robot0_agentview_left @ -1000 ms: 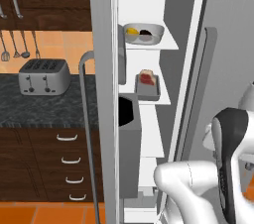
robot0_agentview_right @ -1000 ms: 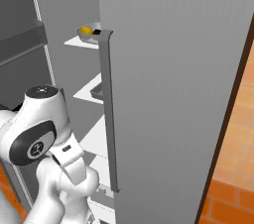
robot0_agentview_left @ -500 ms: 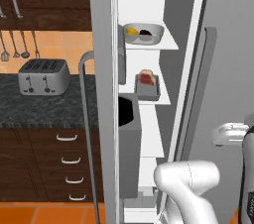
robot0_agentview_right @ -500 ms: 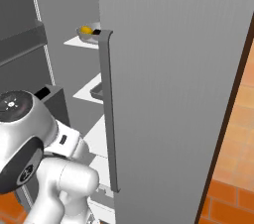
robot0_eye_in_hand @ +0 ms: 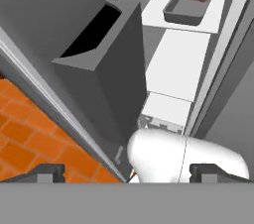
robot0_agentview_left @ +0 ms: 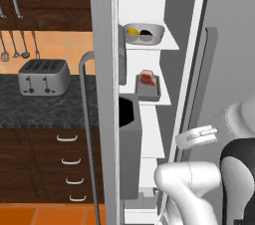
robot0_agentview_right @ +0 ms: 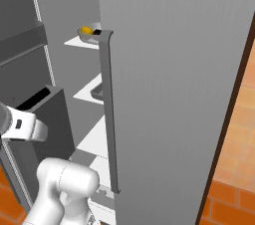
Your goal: Take the meat container that has the steak and place it on the second highest rack of the freezer. Then take the vegetable container that has the lemon and bell pepper and place it on the highest rack of the freezer.
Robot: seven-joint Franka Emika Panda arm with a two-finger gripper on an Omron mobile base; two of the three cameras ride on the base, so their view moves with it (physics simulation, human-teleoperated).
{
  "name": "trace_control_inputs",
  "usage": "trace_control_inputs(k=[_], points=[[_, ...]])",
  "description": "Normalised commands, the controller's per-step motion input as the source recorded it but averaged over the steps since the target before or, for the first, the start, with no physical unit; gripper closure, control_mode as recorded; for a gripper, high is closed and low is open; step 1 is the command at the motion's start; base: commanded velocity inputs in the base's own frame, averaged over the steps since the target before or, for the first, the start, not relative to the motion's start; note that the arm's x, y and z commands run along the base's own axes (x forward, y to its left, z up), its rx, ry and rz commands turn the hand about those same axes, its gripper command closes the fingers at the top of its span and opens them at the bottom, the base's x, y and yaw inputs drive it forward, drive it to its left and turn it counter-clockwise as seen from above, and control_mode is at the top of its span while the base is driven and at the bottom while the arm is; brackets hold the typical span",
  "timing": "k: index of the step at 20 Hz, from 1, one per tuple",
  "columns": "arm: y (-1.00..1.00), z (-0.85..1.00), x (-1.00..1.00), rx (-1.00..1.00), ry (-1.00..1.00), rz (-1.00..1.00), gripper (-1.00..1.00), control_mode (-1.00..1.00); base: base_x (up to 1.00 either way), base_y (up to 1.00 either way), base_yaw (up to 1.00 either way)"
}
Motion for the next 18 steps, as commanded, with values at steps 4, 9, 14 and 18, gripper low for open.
trace_control_inputs(k=[4,9,14,18], points=[[1.00,-0.14,-0.45,-0.09,-0.01,0.09,-1.00,-1.00,0.00,0.00,0.00],[1.00,-0.28,-0.80,-0.29,-0.02,0.18,-1.00,-1.00,0.00,0.00,0.00],[0.28,-0.56,-0.41,-0.24,0.11,0.05,-1.00,-1.00,0.00,0.00,0.00],[-0.96,-0.62,0.39,0.01,0.07,-0.01,-1.00,-1.00,0.00,0.00,0.00]])
